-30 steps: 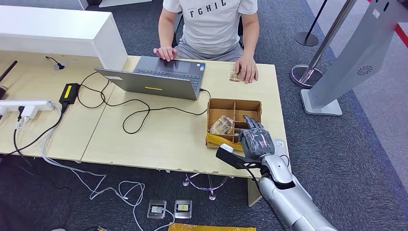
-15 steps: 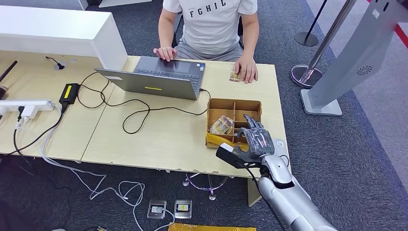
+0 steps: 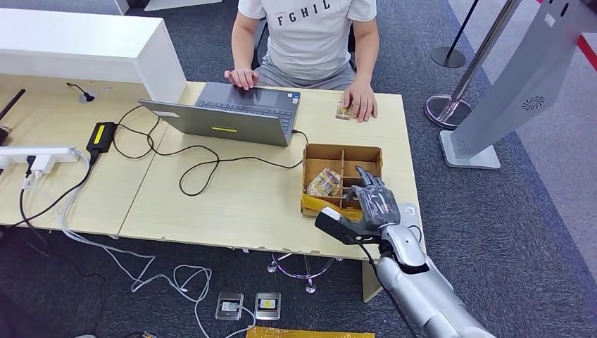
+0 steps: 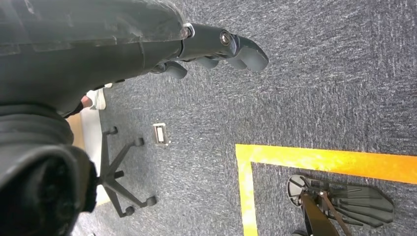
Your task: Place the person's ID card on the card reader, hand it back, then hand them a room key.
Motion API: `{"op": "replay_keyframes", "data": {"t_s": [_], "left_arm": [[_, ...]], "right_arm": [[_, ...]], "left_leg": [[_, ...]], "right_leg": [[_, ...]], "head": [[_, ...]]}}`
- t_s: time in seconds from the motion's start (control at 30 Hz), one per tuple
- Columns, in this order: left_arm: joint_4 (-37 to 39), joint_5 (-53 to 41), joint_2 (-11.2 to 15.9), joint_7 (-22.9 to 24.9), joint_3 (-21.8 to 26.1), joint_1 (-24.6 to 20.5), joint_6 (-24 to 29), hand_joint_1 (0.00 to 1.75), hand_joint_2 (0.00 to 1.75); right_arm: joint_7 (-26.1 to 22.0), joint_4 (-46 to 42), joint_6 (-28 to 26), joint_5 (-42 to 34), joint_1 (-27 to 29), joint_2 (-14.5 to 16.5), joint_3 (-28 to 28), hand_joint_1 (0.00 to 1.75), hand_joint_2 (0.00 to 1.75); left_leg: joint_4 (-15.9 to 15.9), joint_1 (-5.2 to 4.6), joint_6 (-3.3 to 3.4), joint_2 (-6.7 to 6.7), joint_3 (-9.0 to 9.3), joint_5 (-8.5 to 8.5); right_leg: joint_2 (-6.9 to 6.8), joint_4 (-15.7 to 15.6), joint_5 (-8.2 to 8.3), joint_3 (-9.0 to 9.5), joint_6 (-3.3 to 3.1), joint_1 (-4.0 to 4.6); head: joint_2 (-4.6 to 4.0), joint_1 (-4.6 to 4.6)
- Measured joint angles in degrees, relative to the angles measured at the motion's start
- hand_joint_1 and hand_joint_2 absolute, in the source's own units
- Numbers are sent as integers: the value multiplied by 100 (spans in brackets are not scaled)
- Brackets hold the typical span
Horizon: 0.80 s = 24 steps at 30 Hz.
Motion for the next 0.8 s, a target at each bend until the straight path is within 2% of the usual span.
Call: {"op": "replay_keyframes", "data": {"t_s": [0.13, 0.4, 0.6, 0.8], "left_arm": [[0, -4, -1, 7, -6, 0, 5, 0, 0], [0, 17, -19, 12, -12, 3, 4, 0, 0], [0, 89, -47, 12, -14, 3, 28, 0, 0], [0, 176, -78, 21, -12, 2, 39, 0, 0]], "right_arm": [[91, -186, 144, -64, -75, -24, -26, 0, 175], [376, -1552, 1211, -166, -225, -314, -324, 0, 175], [468, -2613, 1718, -137, -218, -454, -538, 0, 175], [682, -3214, 2273, -79, -174, -502, -625, 0, 175]], "left_leg": [[1, 0, -1, 1, 1, 1], [1, 0, -1, 2, 2, 1], [1, 0, -1, 2, 3, 1], [1, 0, -1, 2, 3, 1]], "right_leg": [[0, 0, 1, -1, -1, 0], [1, 0, 3, -1, -3, 0], [2, 0, 2, -2, -3, 0], [3, 0, 2, -2, -3, 1]], "head": [[0, -1], [-1, -1], [-1, 0], [-1, 0]]}}
